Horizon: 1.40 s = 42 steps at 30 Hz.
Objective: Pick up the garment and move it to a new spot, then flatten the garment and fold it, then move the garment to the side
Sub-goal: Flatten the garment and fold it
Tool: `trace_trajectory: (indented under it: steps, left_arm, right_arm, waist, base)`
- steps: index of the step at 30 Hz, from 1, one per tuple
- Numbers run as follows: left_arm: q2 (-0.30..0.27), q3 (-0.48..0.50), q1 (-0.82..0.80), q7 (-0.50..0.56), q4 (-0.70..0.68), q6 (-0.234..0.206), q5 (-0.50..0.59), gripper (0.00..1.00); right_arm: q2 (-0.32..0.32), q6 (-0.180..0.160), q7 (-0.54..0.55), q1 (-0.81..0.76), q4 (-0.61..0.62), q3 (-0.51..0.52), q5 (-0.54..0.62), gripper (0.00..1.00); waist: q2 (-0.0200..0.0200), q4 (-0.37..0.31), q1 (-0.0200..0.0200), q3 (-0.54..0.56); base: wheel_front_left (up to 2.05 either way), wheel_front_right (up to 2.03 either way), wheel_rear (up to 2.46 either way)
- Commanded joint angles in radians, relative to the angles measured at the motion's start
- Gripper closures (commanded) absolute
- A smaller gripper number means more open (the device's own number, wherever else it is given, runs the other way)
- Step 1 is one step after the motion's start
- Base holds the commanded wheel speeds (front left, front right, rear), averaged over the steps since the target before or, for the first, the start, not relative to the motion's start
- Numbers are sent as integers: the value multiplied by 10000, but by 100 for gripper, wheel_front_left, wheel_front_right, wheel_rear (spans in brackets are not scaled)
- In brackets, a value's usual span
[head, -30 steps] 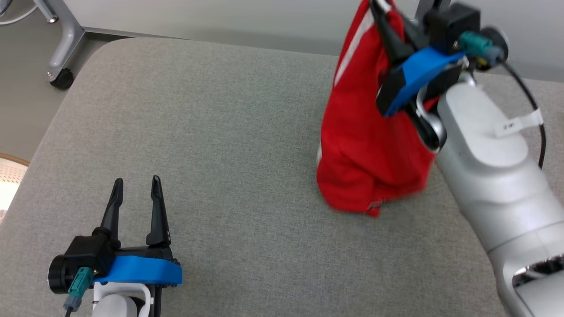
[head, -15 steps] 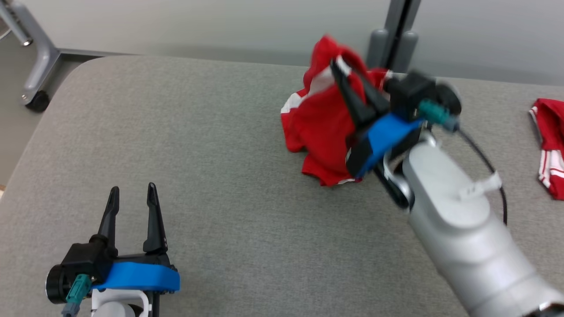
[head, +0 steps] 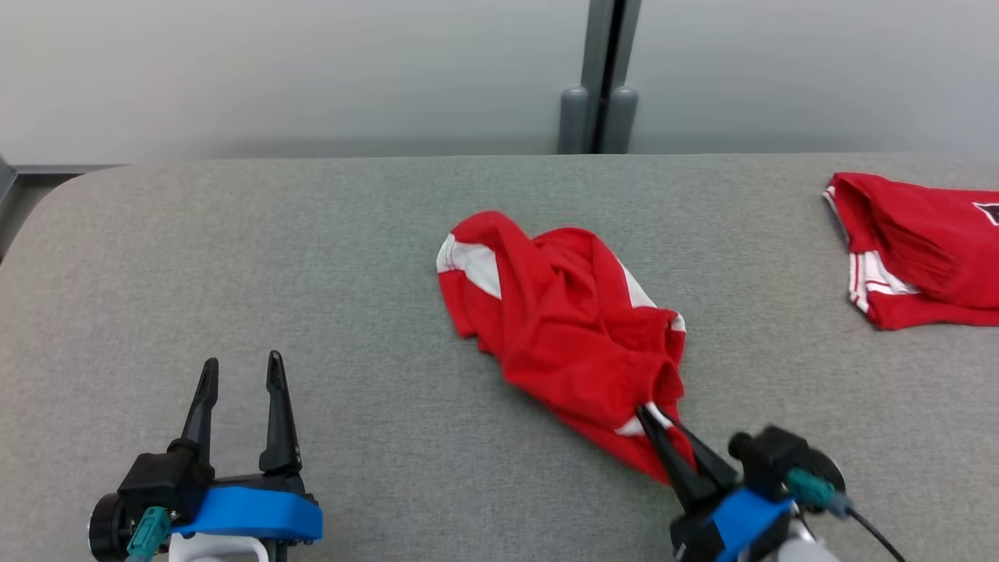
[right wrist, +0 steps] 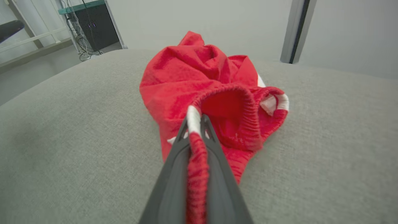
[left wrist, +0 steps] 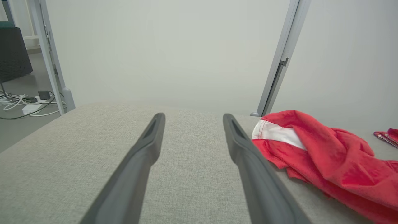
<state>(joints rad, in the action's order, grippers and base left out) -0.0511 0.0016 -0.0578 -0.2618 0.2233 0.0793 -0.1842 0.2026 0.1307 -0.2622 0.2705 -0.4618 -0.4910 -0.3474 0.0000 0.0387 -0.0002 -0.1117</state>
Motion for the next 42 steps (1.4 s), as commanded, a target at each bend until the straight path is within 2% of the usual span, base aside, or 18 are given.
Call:
trace_trajectory:
  steps: [1,10,11,12,13,22,28,35,42]
  left_arm:
    - [9,3,67,-43,18,11,46,0]
    - [9,-10,89,-43,122,77,87,0]
    - [10,10,106,-43,131,76,79,0]
    - [9,5,114,-43,141,85,86,0]
    - [10,12,122,-43,144,99,88,0]
    - [9,35,218,-43,181,162,184,0]
    - [9,77,271,-43,172,208,275,0]
    - [9,133,293,-43,156,243,374,0]
    - [-3,67,126,-43,294,303,480,0]
  right_arm:
    - [99,3,-34,-711,292,225,-75,100]
    - [308,3,-33,-2674,798,1368,-279,100]
    - [288,4,-33,-2792,849,1410,-307,84]
    - [263,3,-34,-2848,938,1475,-351,13]
    - [248,3,-34,-2894,1026,1522,-366,0]
    - [-45,3,-33,-2875,2766,2372,-84,0]
    - [-683,3,-32,-2882,3705,3436,402,0]
    - [-1276,3,-33,-2552,3576,4313,1157,0]
    - [-1477,3,-33,-2258,3274,4472,1461,0]
  waist:
    - [0,-217,2,112]
    - [0,-602,2,183]
    - [0,-656,2,203]
    - [0,-701,2,211]
    - [0,-745,2,220]
    - [0,-946,2,398]
    - [0,-936,2,515]
    - [0,-900,2,544]
    - [0,-963,2,442]
  base:
    - [0,0,0]
    - [0,0,0]
    - [0,0,0]
    - [0,0,0]
    - [0,0,0]
    - [0,0,0]
    - [0,0,0]
    - [0,0,0]
    - [0,0,0]
